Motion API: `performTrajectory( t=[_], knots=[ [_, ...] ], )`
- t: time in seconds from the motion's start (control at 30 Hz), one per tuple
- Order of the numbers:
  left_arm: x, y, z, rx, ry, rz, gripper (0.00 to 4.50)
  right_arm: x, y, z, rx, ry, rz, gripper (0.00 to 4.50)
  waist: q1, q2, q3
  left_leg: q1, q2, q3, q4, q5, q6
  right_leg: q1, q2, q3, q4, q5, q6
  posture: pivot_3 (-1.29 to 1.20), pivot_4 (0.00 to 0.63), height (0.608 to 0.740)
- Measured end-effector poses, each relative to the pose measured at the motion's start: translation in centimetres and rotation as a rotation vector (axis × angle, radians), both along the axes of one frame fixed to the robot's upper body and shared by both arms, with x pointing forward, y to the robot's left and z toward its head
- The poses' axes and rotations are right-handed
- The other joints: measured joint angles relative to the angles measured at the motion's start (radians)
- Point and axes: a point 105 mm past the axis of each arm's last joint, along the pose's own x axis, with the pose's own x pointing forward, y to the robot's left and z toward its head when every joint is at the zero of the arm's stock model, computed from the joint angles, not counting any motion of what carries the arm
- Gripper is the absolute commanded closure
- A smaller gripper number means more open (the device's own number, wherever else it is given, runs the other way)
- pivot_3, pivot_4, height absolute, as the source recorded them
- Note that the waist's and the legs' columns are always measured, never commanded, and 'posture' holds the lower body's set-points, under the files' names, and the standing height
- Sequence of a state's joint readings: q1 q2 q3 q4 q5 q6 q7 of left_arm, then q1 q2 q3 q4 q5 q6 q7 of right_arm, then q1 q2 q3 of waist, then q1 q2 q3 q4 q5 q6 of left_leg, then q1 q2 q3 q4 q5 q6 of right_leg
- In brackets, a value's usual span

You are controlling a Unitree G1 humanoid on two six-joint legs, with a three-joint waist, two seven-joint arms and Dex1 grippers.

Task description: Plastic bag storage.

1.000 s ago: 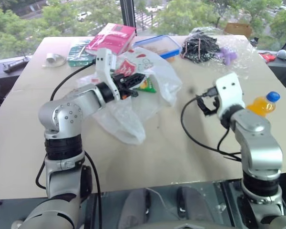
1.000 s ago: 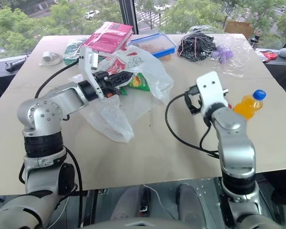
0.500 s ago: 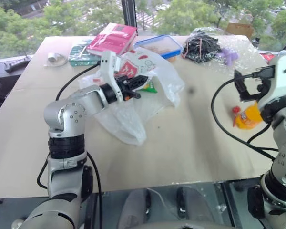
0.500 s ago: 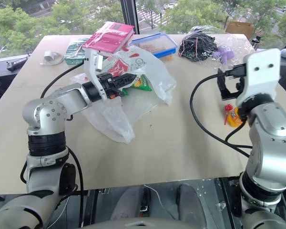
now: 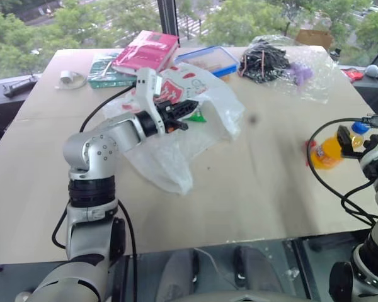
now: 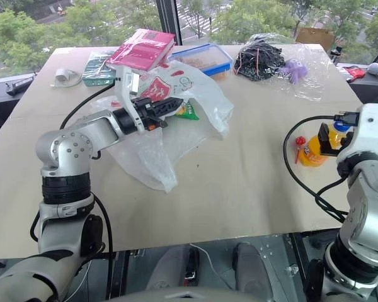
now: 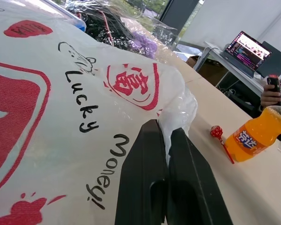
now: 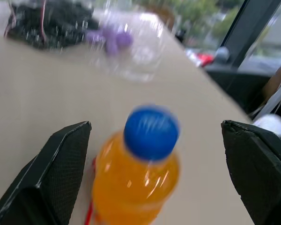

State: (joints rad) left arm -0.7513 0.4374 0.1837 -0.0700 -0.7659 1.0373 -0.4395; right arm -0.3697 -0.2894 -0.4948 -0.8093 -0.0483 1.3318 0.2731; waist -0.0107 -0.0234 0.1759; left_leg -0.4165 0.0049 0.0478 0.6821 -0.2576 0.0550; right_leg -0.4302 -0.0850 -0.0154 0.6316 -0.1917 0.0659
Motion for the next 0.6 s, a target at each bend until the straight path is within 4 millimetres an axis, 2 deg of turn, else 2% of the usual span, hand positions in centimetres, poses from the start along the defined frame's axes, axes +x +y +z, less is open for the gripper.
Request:
performTrajectory(
  t=[0.23, 0.3, 0.4, 0.47, 0.5, 0.6],
  knots=[
    [0.0, 0.1, 0.0, 0.002, 0.000, 0.005, 4.50, 0.7, -0.9, -3.6, 0.050, 0.078, -0.009, 0.00, 0.000, 0.000, 0.000, 0.000, 0.000, 0.000, 0.000, 0.000, 0.000, 0.000, 0.000, 0.000, 0.000, 0.000, 0.000, 0.00, 0.150, 0.740],
    [0.0, 0.1, 0.0, 0.002, 0.001, 0.006, 4.50, 1.1, -1.0, -4.1, 0.059, 0.076, 0.001, 0.00, 0.000, 0.000, 0.000, 0.000, 0.000, 0.000, 0.000, 0.000, 0.000, 0.000, 0.000, 0.000, 0.000, 0.000, 0.000, 0.00, 0.150, 0.740],
    [0.0, 0.2, 0.0, 0.003, 0.001, 0.009, 4.50, 1.9, -1.0, -4.4, 0.068, 0.049, 0.021, 0.86, -0.001, 0.000, 0.000, 0.000, 0.000, 0.000, 0.000, 0.000, 0.000, 0.000, 0.001, 0.000, 0.000, 0.000, 0.000, 0.00, 0.150, 0.740],
    [0.1, 0.2, 0.0, 0.004, 0.001, 0.011, 4.50, 2.2, -0.8, -4.3, 0.071, 0.026, 0.044, 1.80, 0.000, 0.000, 0.000, 0.000, 0.000, 0.000, 0.000, 0.000, 0.000, 0.000, 0.000, 0.000, 0.000, 0.000, 0.000, 0.00, 0.150, 0.740],
    [0.1, 0.2, 0.0, 0.004, 0.001, 0.011, 4.50, 2.3, -0.8, -4.3, 0.071, 0.021, 0.047, 2.12, 0.001, 0.000, 0.000, 0.000, 0.000, 0.000, 0.000, 0.000, 0.000, 0.000, 0.000, 0.000, 0.000, 0.000, 0.000, 0.00, 0.150, 0.740],
    [0.1, 0.3, 0.1, 0.008, -0.001, 0.015, 4.50, 2.4, -0.9, -4.4, 0.069, 0.006, 0.056, 2.19, 0.002, 0.000, 0.000, 0.000, 0.000, 0.000, 0.000, 0.000, 0.000, 0.000, 0.000, 0.000, 0.000, 0.000, 0.000, 0.00, 0.150, 0.740]
  ],
)
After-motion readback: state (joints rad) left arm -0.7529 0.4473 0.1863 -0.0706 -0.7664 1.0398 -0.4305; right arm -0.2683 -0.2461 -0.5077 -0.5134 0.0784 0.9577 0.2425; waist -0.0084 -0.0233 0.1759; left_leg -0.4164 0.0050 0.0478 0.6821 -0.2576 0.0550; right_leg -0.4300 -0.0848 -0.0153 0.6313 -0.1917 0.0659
